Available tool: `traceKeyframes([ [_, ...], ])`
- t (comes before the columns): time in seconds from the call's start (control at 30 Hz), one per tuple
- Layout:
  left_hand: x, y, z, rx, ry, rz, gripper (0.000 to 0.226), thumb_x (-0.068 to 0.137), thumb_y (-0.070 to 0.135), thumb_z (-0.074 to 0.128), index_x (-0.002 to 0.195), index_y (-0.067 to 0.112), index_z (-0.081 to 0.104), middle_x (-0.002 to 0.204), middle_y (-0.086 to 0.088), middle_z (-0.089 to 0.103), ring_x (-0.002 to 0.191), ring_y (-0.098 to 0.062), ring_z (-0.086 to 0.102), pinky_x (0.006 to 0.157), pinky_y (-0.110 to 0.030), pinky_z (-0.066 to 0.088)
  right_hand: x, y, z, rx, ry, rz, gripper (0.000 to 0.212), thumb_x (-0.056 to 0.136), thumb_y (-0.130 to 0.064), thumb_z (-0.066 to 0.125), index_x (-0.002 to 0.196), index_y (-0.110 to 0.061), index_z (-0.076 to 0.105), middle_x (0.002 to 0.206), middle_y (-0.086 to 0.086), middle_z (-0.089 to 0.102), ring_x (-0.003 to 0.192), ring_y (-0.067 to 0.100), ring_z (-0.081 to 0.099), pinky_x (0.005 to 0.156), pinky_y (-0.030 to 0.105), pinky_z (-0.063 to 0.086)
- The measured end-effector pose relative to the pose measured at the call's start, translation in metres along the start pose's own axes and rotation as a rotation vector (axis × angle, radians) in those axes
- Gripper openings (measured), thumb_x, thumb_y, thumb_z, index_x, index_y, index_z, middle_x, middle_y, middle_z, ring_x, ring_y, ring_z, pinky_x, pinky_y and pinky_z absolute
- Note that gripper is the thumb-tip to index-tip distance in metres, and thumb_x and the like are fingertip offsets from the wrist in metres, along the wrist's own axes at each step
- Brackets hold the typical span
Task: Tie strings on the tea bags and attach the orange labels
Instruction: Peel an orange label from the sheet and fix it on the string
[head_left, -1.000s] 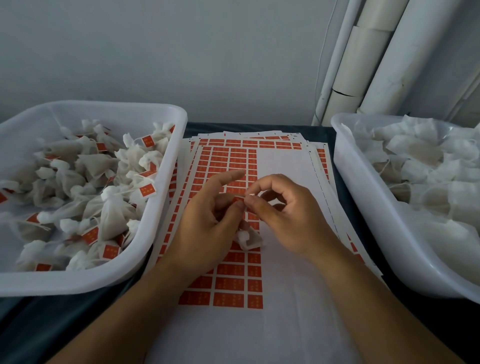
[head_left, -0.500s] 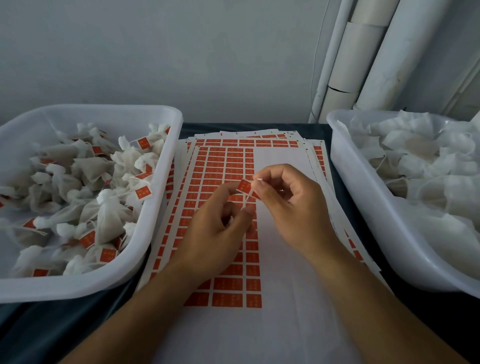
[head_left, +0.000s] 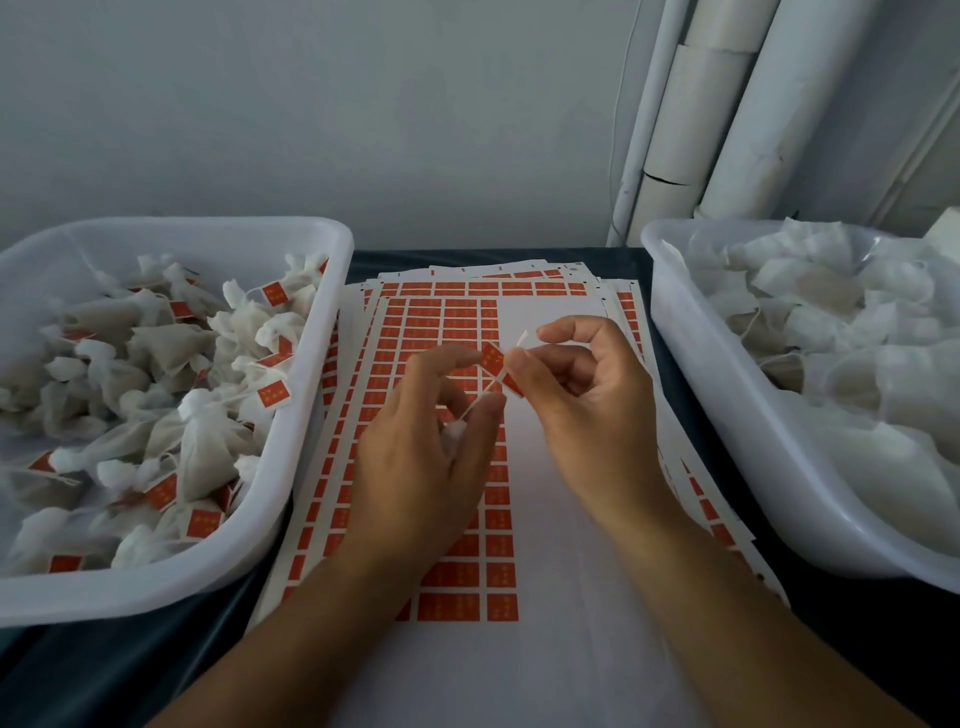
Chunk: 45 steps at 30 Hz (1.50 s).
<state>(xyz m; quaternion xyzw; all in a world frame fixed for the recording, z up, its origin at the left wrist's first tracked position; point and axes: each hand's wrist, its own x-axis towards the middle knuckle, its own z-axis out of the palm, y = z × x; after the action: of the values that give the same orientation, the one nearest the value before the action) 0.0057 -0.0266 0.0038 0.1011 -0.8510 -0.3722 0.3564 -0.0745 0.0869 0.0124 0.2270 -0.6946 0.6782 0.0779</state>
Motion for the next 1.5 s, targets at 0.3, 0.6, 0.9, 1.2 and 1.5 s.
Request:
traceKeyframes([
  [0.3, 0.007, -0.006, 0.000, 0.087, 0.099, 0.137, 0.025, 0.097, 0.036, 0.063, 0.112, 0.022, 0.075, 0.095, 0.018, 0.065, 0.076, 0.001, 0.062, 0.067, -0.011, 0.050, -0.001, -0.003, 0.002, 0.009, 0.021, -0.002, 0.021, 0.088, -0.037, 0.077, 0.101, -0.034, 0.061, 0.092, -0.017, 0.075, 0.086, 0.005, 0.075, 0.070, 0.011, 0.055],
  [0.6, 0.008, -0.006, -0.001, 0.076, 0.096, 0.153, 0.016, 0.096, 0.028, 0.067, 0.101, 0.018, 0.078, 0.087, 0.017, 0.064, 0.072, -0.001, 0.060, 0.064, -0.009, 0.048, -0.003, -0.004, -0.001, -0.028, -0.038, -0.063, 0.022, 0.089, -0.033, 0.077, 0.104, -0.029, 0.062, 0.089, -0.013, 0.076, 0.085, 0.006, 0.075, 0.071, 0.013, 0.057],
  [0.9, 0.006, -0.004, -0.002, 0.011, 0.016, 0.074, 0.006, 0.093, 0.018, 0.072, 0.090, 0.022, 0.075, 0.078, 0.017, 0.066, 0.075, -0.009, 0.063, 0.063, -0.012, 0.050, 0.003, -0.001, -0.008, -0.229, -0.086, -0.158, 0.040, 0.093, -0.043, 0.069, 0.128, -0.026, 0.057, 0.096, -0.016, 0.074, 0.088, 0.000, 0.072, 0.073, 0.010, 0.055],
  [1.2, 0.010, -0.009, -0.001, -0.360, -0.061, -0.184, 0.019, 0.099, 0.017, 0.063, 0.084, 0.020, 0.074, 0.066, 0.010, 0.066, 0.059, -0.009, 0.058, 0.053, -0.014, 0.045, 0.013, -0.001, -0.016, -0.131, -0.366, 0.121, 0.047, 0.092, -0.066, 0.051, 0.127, -0.037, 0.062, 0.109, -0.024, 0.071, 0.101, 0.002, 0.071, 0.088, 0.028, 0.061],
  [1.5, 0.007, -0.011, 0.002, -0.423, -0.130, -0.162, 0.022, 0.101, 0.020, 0.058, 0.088, 0.016, 0.075, 0.075, 0.006, 0.071, 0.070, -0.015, 0.065, 0.060, -0.016, 0.051, 0.007, -0.001, -0.014, -0.073, -0.412, 0.094, 0.014, 0.096, -0.034, 0.067, 0.100, -0.024, 0.076, 0.084, -0.011, 0.075, 0.082, 0.011, 0.073, 0.068, 0.021, 0.059],
])
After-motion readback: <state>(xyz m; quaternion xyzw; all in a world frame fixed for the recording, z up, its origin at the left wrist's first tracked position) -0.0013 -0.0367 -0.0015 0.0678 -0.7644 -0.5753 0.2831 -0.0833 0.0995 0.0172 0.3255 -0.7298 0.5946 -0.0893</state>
